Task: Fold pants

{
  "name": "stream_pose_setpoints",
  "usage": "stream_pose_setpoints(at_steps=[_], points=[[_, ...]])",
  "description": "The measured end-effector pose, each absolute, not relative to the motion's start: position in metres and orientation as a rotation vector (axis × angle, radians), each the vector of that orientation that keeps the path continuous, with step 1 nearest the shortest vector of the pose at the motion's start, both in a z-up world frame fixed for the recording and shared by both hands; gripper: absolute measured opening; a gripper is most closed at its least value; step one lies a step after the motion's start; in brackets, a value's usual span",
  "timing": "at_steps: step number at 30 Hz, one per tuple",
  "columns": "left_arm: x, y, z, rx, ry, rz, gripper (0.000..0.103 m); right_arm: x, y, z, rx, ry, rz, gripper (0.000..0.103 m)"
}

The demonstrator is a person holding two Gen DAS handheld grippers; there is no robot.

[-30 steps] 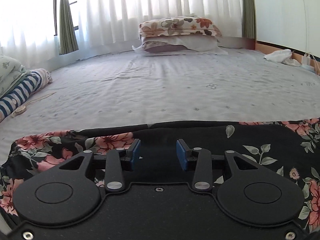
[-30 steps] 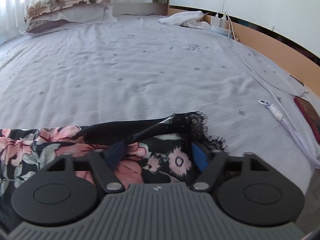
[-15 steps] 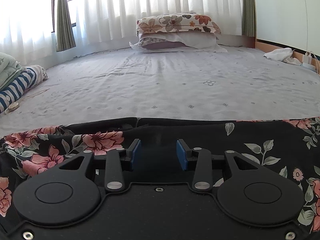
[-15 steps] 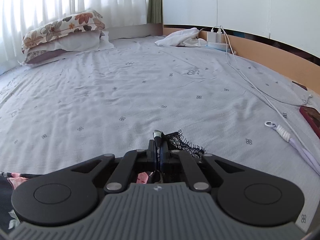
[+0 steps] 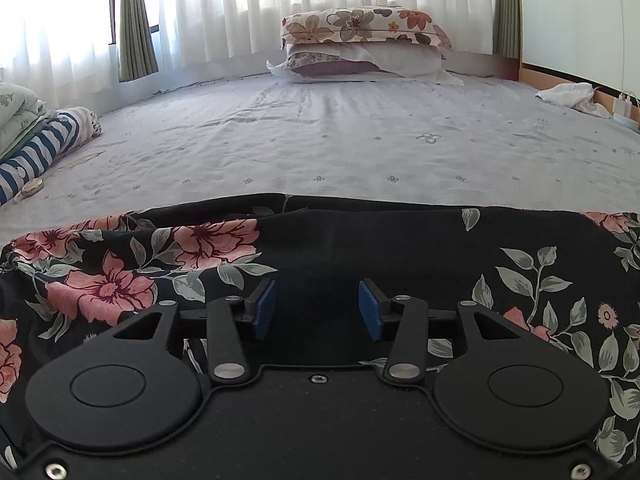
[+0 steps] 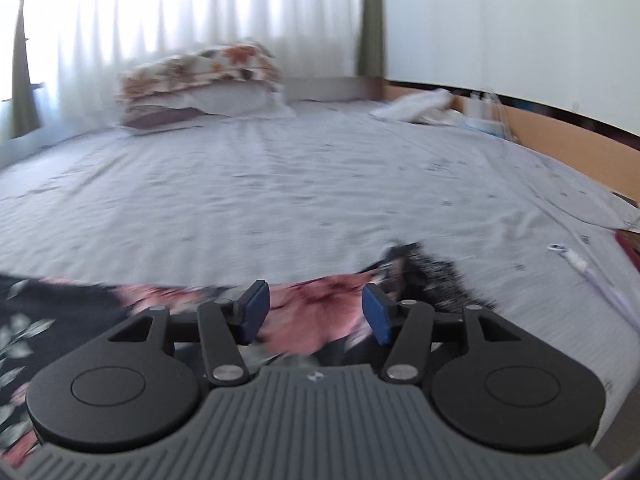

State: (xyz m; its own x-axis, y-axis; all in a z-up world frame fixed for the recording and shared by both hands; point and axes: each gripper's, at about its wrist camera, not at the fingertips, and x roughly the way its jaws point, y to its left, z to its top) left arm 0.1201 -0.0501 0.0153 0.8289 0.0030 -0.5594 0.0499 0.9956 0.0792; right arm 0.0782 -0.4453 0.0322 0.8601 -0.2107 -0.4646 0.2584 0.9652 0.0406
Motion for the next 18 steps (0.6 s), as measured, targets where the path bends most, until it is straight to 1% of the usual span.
stream_pose_setpoints(at_steps=[3,7,11,15,18], points=[[0.118,-0.054,0.013,0.100,0.614,-0.024,0.047,0.060,-0.408,0.028,0.101,0.443,-0.107,0.072],[0.116,-0.059,0.007,0.111,0.639,-0.021,0.047,0.048,-0.362,0.016,0.083,0.422,0.069,0.078],[0.112,-0.062,0.004,0.116,0.630,-0.011,0.048,0.047,-0.333,-0.001,0.070,0.454,0.148,0.078],[0.112,-0.063,0.002,0.117,0.627,-0.010,0.050,0.043,-0.333,-0.014,0.043,0.478,0.134,0.078],[0.112,-0.061,0.001,0.114,0.622,-0.013,0.051,0.035,-0.350,-0.017,0.032,0.478,0.092,0.081]])
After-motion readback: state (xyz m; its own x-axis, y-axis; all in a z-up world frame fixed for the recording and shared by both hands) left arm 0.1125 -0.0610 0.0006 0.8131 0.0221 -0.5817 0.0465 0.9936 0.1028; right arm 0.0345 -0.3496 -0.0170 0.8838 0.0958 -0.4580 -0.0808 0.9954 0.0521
